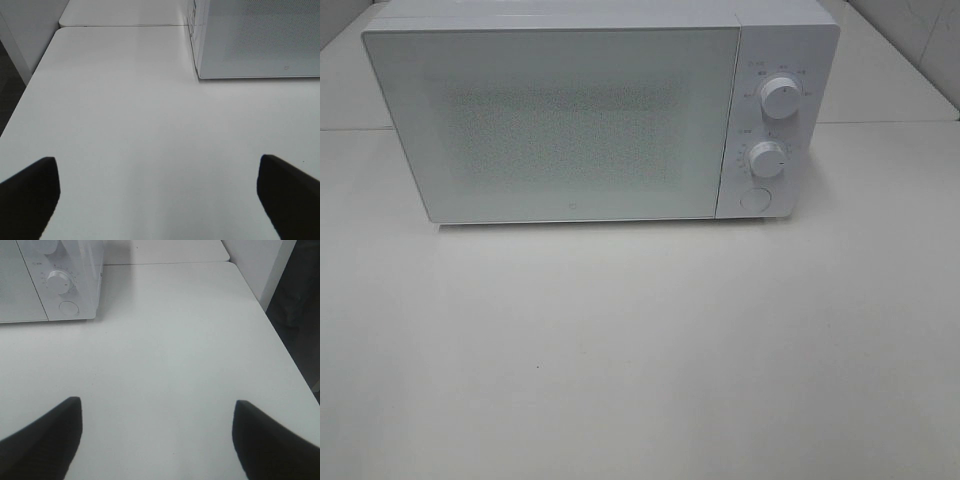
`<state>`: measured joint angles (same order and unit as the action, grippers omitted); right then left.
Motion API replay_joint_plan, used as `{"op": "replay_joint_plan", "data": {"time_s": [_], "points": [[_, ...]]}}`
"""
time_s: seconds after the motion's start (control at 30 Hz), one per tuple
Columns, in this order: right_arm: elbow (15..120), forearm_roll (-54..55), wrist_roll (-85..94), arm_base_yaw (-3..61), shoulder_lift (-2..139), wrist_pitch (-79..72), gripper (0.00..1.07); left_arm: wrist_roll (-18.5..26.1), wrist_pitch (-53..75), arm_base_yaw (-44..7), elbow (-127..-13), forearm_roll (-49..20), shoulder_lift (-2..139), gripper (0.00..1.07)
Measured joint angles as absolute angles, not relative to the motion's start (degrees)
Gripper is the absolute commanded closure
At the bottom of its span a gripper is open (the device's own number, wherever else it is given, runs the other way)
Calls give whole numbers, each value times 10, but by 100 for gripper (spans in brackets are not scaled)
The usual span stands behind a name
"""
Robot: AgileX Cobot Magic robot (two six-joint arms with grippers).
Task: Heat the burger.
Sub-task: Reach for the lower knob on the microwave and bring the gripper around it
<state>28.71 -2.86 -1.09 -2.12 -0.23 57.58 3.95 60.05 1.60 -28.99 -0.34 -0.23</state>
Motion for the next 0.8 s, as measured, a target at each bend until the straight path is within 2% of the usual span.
{"op": "replay_joint_plan", "data": {"time_s": [0.27, 0.37, 0.5, 0.53, 0.57, 0.63, 0.7, 0.8], "points": [[293, -29, -4, -21, 24, 565, 28, 40, 600, 16, -290, -3, -2, 3], [299, -29, 6, -21, 65, 502, 28, 40, 600, 16, -290, -3, -2, 3], [297, -28, 9, -21, 146, 348, 29, 40, 600, 16, -290, -3, -2, 3], [297, -28, 9, -21, 146, 348, 29, 40, 600, 16, -290, -3, -2, 3], [291, -28, 19, -21, 175, 270, 29, 40, 600, 16, -290, -3, -2, 3], [285, -28, 22, -21, 191, 240, 29, 40, 600, 16, -290, -3, -2, 3], [251, -28, 22, -21, 243, 97, 30, 40, 600, 16, -290, -3, -2, 3], [242, -28, 22, -21, 253, 59, 31, 40, 600, 16, -290, -3, -2, 3]]}}
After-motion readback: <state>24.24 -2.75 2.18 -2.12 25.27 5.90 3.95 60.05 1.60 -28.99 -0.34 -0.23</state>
